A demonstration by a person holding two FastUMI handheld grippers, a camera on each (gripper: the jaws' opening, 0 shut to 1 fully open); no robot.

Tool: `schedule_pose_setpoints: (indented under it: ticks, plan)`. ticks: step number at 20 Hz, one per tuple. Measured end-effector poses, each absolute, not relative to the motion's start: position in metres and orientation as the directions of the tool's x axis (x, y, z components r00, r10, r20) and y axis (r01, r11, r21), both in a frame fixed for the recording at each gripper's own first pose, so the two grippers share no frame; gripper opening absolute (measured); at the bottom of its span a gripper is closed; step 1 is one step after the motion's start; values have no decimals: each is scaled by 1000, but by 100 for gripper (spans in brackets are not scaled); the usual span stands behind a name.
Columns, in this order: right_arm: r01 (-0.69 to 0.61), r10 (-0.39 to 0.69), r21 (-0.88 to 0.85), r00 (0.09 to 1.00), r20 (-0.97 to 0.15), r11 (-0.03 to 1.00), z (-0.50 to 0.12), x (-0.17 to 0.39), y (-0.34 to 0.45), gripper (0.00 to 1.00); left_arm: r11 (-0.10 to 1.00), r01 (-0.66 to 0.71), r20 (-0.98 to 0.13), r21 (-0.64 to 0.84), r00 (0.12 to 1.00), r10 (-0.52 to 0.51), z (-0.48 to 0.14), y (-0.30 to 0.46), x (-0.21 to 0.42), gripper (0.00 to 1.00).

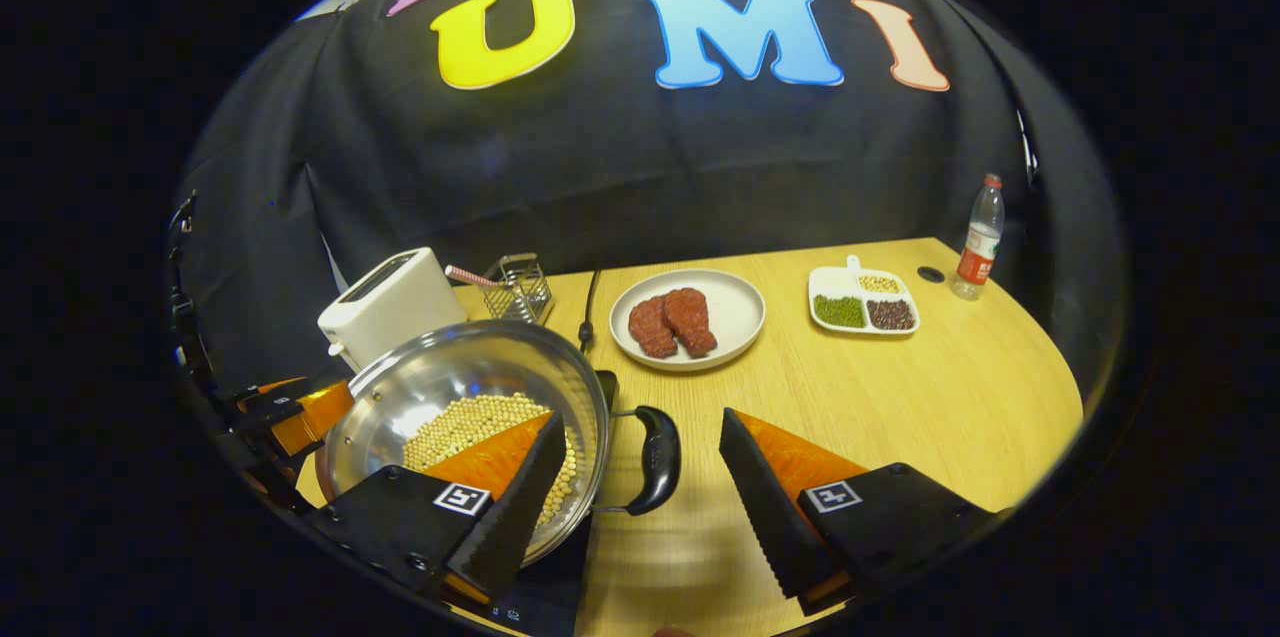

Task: First push the handle of the pot to place it horizontally, then grasp the pot with both hands and set it on the induction cooktop.

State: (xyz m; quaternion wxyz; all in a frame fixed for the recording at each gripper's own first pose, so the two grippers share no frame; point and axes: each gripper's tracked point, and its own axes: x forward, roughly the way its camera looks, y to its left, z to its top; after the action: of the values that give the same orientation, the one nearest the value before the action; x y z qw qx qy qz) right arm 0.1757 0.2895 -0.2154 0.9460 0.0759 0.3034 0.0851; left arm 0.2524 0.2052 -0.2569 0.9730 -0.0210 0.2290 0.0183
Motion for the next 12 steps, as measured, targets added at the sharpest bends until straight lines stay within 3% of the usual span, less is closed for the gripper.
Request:
schedule_pose_setpoints:
  ticks: [2,3,12]
  plan:
    - [-117,196,181,833,-517,976,-196,172,272,93,998,-46,-400,-34,916,29,-233,196,245,89]
    - [-117,191,174,844,-501,978,-188,171,262,98,998,-49,-376,-35,926,32,-222,190,242,89]
    - [-130,154,89,925,-347,987,-133,138,160,98,995,-62,-239,-80,970,41,-138,103,187,90]
